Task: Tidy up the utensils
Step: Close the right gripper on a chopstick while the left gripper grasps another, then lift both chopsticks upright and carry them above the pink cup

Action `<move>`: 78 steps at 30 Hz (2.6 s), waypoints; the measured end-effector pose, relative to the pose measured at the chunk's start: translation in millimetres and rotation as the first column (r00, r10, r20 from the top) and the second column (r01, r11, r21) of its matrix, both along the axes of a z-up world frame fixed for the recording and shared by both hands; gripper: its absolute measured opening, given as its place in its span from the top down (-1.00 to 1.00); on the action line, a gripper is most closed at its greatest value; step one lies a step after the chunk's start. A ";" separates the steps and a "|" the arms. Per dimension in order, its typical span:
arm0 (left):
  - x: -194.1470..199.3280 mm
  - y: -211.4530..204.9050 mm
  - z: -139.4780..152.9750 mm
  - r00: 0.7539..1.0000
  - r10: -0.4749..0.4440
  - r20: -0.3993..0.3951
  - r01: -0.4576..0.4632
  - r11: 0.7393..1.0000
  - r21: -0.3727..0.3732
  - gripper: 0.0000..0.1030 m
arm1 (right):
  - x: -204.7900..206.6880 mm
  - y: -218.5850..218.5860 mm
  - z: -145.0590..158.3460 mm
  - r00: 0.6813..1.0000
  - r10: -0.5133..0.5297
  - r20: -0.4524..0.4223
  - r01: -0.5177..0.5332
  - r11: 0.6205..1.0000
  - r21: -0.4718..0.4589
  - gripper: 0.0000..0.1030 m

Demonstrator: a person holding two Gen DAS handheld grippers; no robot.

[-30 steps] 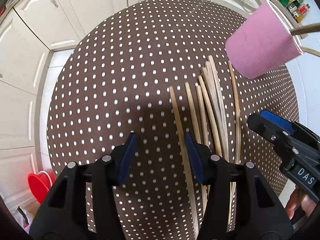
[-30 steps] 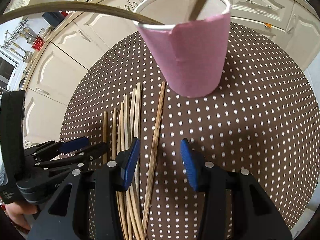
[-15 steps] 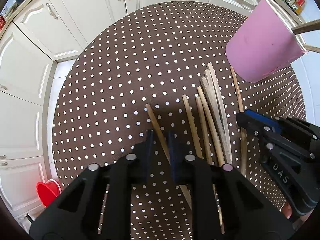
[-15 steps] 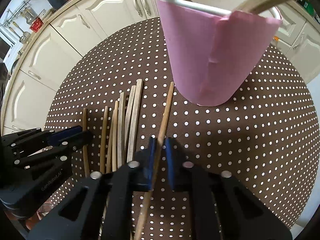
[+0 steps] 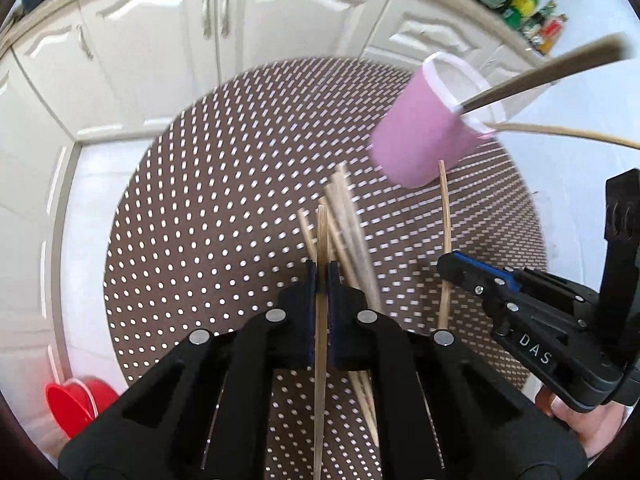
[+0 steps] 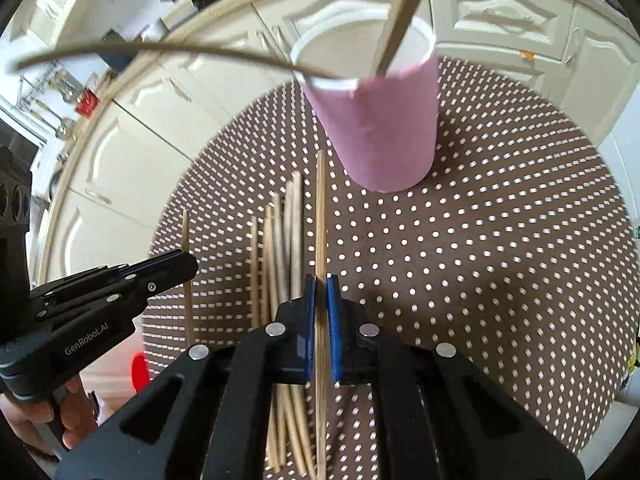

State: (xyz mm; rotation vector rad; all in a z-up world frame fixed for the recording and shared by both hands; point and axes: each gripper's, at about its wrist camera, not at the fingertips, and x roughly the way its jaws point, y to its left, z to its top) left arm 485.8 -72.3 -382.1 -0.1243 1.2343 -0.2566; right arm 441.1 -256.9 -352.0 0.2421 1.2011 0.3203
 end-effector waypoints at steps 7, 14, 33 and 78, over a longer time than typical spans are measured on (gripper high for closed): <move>-27.3 0.6 67.0 0.990 -0.064 0.124 0.072 0.995 -0.061 0.89 | -38.4 -8.0 57.7 0.989 -0.048 0.139 0.045 0.999 0.027 0.90; -52.5 1.3 123.4 0.966 -0.108 0.237 0.134 0.986 -0.096 0.89 | -63.9 -9.1 105.9 0.965 -0.083 0.248 0.077 0.996 0.034 0.90; -34.9 -27.9 232.3 0.875 -0.084 0.477 0.178 0.972 -0.156 0.89 | -39.6 -49.4 204.9 0.851 -0.119 0.511 0.120 0.992 0.033 0.90; 84.3 -50.4 131.8 0.969 0.014 0.248 -0.002 0.999 -0.050 0.88 | 74.9 -58.6 95.3 0.968 -0.051 0.245 0.049 0.999 0.011 0.84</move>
